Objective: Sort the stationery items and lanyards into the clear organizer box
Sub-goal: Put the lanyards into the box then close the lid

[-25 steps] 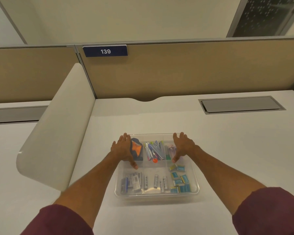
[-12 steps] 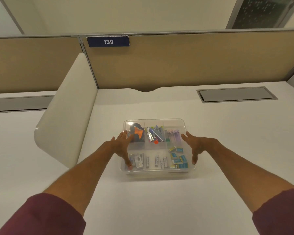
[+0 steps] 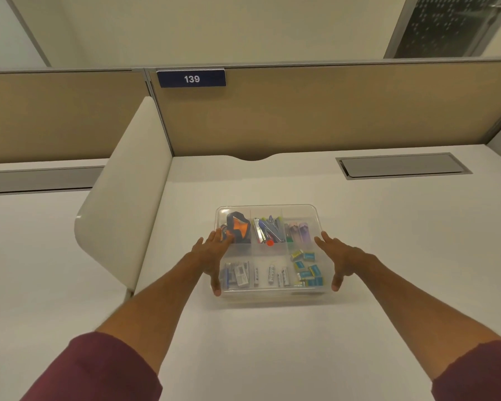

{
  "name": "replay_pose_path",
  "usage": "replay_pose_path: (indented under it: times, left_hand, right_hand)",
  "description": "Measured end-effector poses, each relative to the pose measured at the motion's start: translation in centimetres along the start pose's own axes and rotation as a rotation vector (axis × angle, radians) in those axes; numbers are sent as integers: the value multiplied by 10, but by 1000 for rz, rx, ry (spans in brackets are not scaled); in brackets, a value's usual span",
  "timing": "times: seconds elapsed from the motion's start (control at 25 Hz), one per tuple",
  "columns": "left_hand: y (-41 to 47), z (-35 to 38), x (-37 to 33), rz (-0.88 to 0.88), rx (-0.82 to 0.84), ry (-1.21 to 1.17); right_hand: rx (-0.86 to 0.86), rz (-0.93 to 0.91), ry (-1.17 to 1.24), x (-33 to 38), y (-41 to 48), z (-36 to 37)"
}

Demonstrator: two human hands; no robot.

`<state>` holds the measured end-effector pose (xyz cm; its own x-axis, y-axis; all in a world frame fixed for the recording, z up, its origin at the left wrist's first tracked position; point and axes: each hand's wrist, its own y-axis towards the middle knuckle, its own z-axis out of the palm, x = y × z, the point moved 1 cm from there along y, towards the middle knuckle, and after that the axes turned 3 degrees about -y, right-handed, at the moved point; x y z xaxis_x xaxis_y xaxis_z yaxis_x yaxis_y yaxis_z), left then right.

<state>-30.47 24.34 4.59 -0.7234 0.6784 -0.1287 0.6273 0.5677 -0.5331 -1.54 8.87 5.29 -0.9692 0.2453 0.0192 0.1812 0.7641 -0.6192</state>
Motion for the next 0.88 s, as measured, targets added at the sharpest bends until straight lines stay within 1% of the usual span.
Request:
replay_pose_path:
  times: [0.28,0.4,0.44,0.52,0.6,0.64,0.72,0.88]
  left_hand:
    - [-4,-2,0,-31,-16,1]
    - [-7,-7,-6,-45,-28,-56]
    - [-8,-9,-10,-46,-48,-94]
    - [-8,-16,-20,-29,-114,-144]
    - [-6,-21,-35,-17,-235,-171]
    - [-5,-24,-42,-31,-307,-189]
    - [-1,-30,-58,-68,-398,-234]
    - [9,-44,-94,-126,-428,-188]
  right_hand:
    - [-23,24,-51,3,-2,-2]
    - [-83,47,6,9,-5,-6]
    - [-114,55,34,11,-6,-7]
    - [-237,97,62,14,-11,-12]
    - [-367,154,88,17,-14,-15]
    - [-407,178,108,20,-16,-15]
    - [-465,203,164,19,-18,-19]
    - [-541,197,197,5,-18,-36]
